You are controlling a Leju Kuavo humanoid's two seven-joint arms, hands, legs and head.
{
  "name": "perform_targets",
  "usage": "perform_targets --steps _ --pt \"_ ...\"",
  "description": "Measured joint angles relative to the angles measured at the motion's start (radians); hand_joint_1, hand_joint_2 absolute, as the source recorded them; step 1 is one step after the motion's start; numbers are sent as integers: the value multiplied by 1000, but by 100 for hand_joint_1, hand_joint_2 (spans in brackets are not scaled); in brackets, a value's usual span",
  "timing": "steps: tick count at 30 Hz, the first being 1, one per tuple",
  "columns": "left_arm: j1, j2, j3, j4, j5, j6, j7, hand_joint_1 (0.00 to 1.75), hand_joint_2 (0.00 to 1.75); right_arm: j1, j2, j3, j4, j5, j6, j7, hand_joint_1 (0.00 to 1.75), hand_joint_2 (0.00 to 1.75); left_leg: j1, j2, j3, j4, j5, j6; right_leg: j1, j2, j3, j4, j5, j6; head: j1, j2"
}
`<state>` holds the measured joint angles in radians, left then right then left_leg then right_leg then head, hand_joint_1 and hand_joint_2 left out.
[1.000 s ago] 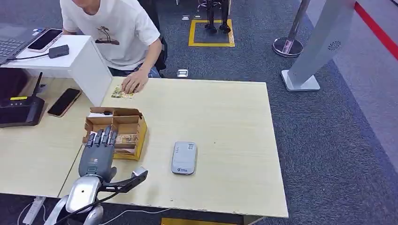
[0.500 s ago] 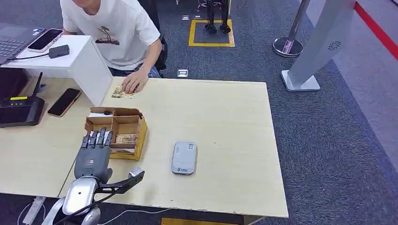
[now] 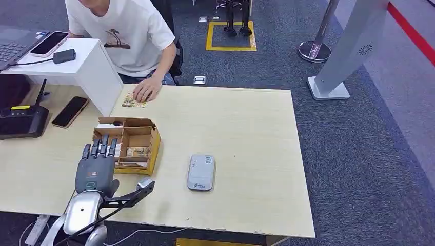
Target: Pass the card to the sensor for recognition and then transmit it.
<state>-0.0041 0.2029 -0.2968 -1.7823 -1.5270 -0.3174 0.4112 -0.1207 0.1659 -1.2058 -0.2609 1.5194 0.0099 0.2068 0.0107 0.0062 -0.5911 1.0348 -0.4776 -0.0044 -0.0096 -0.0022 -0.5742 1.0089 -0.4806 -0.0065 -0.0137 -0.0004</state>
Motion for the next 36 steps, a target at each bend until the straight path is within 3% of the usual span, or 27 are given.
perform_targets --steps 11,18,23,36 --pt "2 -30 47 3 0 2 -64 0 175 0 0 0 0 12 0 0 0 0 0 0 0 0 0 0 0 0 0 0 0 0 0 0" --pt "-7 -88 174 67 0 -37 -252 0 175 0 -5 2 0 32 12 -11 0 0 0 0 0 0 0 0 0 0 0 0 0 0 0 0" --pt "-39 -111 224 118 0 -34 -268 0 175 -1 -8 3 0 33 14 -13 0 0 0 0 0 0 0 0 0 0 0 0 0 0 0 0" --pt "-87 -136 230 196 0 15 -288 0 175 -1 -8 2 0 35 16 -12 0 0 0 0 0 0 0 0 0 0 0 0 0 0 0 0"
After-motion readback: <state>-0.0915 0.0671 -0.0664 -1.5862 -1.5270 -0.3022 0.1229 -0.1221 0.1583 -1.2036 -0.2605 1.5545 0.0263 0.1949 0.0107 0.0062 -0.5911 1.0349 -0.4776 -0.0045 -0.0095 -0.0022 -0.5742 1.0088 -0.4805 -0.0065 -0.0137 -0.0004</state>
